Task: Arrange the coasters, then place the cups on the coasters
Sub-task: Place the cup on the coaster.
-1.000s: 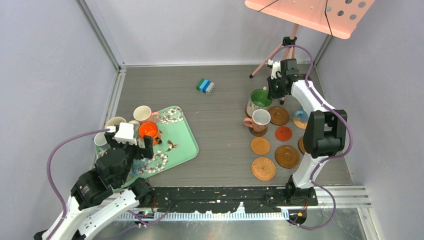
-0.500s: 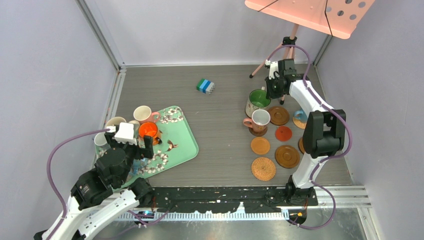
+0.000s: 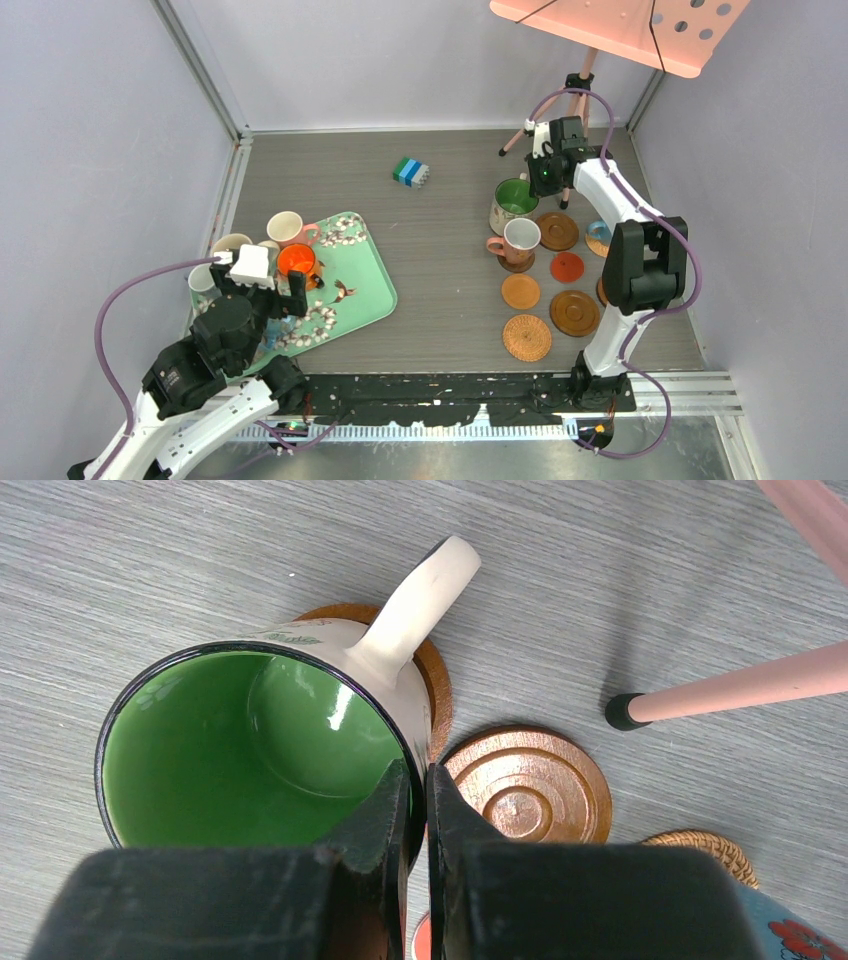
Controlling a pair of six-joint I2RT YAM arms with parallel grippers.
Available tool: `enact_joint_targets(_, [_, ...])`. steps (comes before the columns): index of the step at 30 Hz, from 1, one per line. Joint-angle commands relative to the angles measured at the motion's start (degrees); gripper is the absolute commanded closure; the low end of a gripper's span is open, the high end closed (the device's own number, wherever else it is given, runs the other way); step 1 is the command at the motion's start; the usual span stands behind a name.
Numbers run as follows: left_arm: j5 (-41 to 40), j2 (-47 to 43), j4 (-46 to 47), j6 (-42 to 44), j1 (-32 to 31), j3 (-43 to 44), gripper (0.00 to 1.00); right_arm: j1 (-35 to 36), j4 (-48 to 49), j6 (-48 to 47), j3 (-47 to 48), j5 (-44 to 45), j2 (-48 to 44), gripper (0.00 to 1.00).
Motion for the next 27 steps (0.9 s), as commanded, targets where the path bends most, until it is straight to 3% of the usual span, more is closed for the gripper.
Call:
enact_joint_targets(1, [-0.08,1.1,3.16,0.83,0.2,0.11,0.01,0.31,2.99,0.51,3.7,-0.2,-0.97,0.95])
enact_joint_targets(27, [-0.27,1.64,3.03,0.88,0.2,0.11,0.01,-0.95,3.35,3.57,4.98,2.73,-1.43,0.95])
